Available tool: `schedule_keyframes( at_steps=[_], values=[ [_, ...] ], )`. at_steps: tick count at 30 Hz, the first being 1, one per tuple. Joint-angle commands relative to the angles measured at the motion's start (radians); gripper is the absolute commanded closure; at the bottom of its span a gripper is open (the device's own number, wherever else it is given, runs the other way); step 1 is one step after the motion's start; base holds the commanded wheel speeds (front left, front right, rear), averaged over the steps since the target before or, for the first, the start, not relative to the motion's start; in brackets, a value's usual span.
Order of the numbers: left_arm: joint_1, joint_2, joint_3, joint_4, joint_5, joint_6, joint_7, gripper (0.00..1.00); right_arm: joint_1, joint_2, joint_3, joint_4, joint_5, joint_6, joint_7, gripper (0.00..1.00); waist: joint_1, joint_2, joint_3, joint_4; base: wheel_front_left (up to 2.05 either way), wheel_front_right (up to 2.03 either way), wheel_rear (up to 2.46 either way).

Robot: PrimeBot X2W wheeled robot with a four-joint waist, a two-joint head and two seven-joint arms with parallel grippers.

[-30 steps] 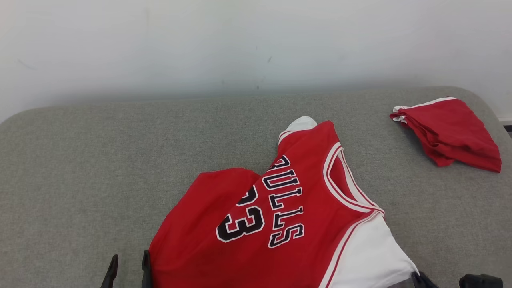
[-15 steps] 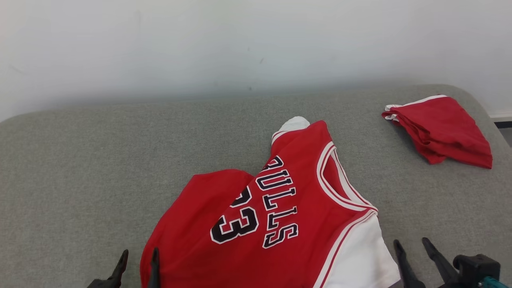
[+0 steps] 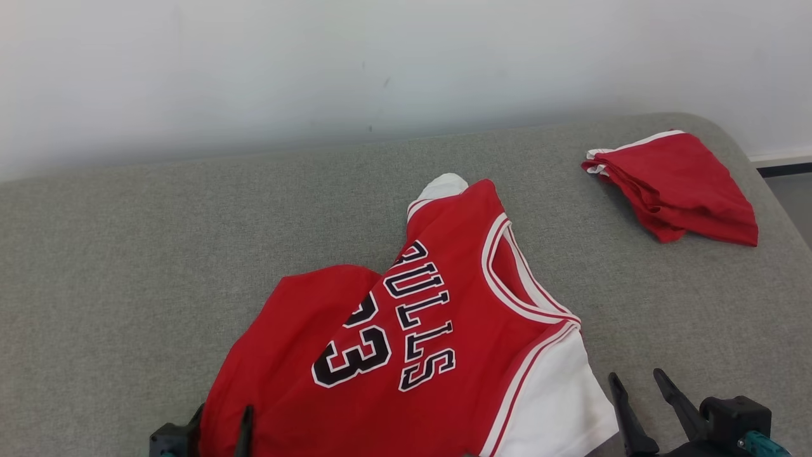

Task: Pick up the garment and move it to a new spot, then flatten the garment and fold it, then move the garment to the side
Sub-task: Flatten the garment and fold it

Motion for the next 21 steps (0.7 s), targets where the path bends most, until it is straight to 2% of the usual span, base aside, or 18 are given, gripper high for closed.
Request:
schedule_keyframes(
  at_steps=[1, 2, 3, 4, 10, 21],
  values=[
    [-0.007, 0.0, -0.035, 0.021, -0.013, -0.001, 0.006, 0.0, -0.009, 0.005, -0.002, 0.005, -0.007, -0.002, -0.008, 0.0, 0.0, 0.0, 0.004, -0.001, 0.0, 0.0, 0.0],
    [-0.013, 0.002, -0.062, 0.03, -0.026, -0.002, 0.013, 0.0, -0.009, 0.006, -0.002, 0.008, -0.007, -0.002, -0.011, 0.0, 0.0, 0.0, 0.006, -0.001, 0.0, 0.0, 0.0],
    [-0.018, 0.004, -0.09, 0.04, -0.041, -0.003, 0.024, 0.62, -0.01, 0.006, -0.001, 0.01, -0.008, -0.002, -0.013, 0.0, 0.0, 0.0, 0.007, -0.001, 0.0, 0.0, 0.0],
    [-0.023, 0.005, -0.12, 0.047, -0.057, -0.003, 0.035, 1.0, -0.012, 0.007, -0.001, 0.012, -0.009, -0.002, -0.015, 0.0, 0.0, 0.0, 0.008, 0.001, 0.0, 0.0, 0.0],
    [-0.093, 0.063, -0.252, 0.015, -0.126, -0.001, 0.04, 1.0, -0.034, 0.006, 0.001, 0.014, -0.012, -0.002, -0.025, 0.0, 0.0, 0.0, 0.018, 0.009, 0.0, 0.0, 0.0],
    [-0.319, 0.15, -0.346, -0.066, -0.244, 0.0, 0.045, 1.0, -0.104, -0.002, 0.034, 0.042, -0.014, -0.002, -0.053, 0.0, 0.0, 0.0, 0.062, -0.001, 0.0, 0.0, 0.0]
  ],
)
